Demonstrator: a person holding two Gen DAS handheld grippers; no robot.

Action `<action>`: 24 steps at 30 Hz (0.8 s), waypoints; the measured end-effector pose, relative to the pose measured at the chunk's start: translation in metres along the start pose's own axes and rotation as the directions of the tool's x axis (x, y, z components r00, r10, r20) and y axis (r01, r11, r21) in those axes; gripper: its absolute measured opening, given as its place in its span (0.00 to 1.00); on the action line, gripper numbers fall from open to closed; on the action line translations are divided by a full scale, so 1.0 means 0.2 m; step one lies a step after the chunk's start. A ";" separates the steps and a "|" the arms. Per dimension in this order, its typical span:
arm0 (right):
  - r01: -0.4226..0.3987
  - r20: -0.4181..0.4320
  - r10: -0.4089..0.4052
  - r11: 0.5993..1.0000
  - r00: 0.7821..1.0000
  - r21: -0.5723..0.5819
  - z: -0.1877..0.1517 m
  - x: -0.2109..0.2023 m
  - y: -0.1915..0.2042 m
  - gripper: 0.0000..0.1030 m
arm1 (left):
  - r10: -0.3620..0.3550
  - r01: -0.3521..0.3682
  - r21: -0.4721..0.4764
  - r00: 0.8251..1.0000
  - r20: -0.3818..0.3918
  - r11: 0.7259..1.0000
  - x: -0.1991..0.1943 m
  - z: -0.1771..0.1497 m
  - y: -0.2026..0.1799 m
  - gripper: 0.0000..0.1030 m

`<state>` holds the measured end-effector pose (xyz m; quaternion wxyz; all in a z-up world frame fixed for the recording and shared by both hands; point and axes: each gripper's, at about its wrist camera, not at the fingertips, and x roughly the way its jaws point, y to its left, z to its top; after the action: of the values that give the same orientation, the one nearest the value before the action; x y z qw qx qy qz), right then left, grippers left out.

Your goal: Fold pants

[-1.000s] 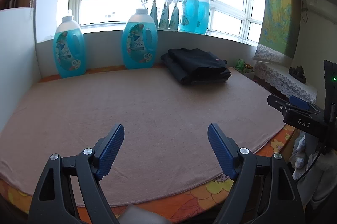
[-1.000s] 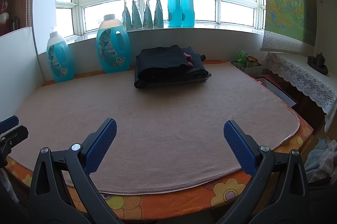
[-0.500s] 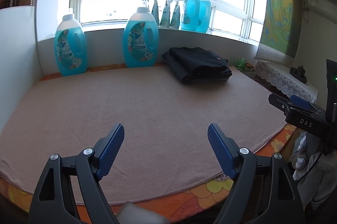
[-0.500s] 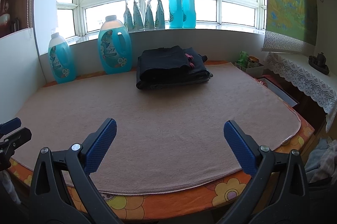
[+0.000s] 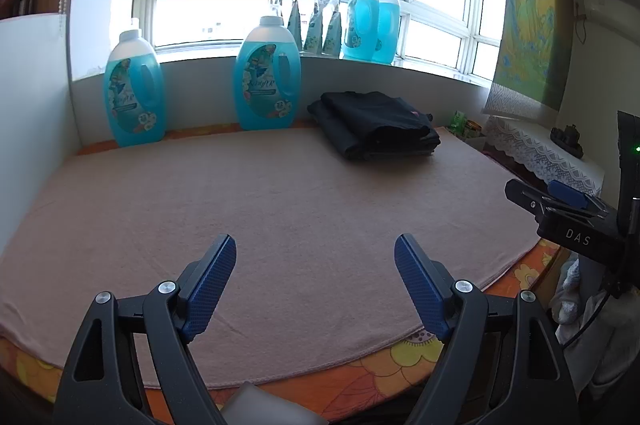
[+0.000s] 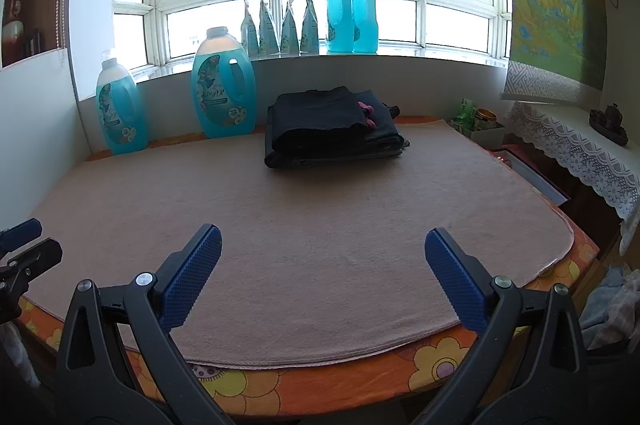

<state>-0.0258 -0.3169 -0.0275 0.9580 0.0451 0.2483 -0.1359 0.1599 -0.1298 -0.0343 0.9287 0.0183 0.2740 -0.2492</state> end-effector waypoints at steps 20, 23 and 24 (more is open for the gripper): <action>-0.012 -0.008 0.012 1.000 1.000 -0.005 -0.02 0.02 0.03 1.00 | 0.018 -0.018 0.012 1.000 0.003 1.000 -0.01 0.00 -0.01 0.79; -0.015 -0.010 0.015 1.000 1.000 -0.006 -0.02 0.02 0.03 1.00 | 0.025 -0.025 0.015 1.000 0.005 1.000 -0.01 0.00 -0.01 0.79; -0.016 -0.009 0.016 1.000 1.000 -0.007 -0.03 0.02 0.03 1.00 | 0.025 -0.025 0.014 1.000 0.003 1.000 -0.01 0.00 -0.01 0.79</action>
<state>-0.0227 -0.3115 -0.0341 0.9581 0.0445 0.2527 -0.1272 0.1585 -0.1307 -0.0332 0.9320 0.0280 0.2704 -0.2396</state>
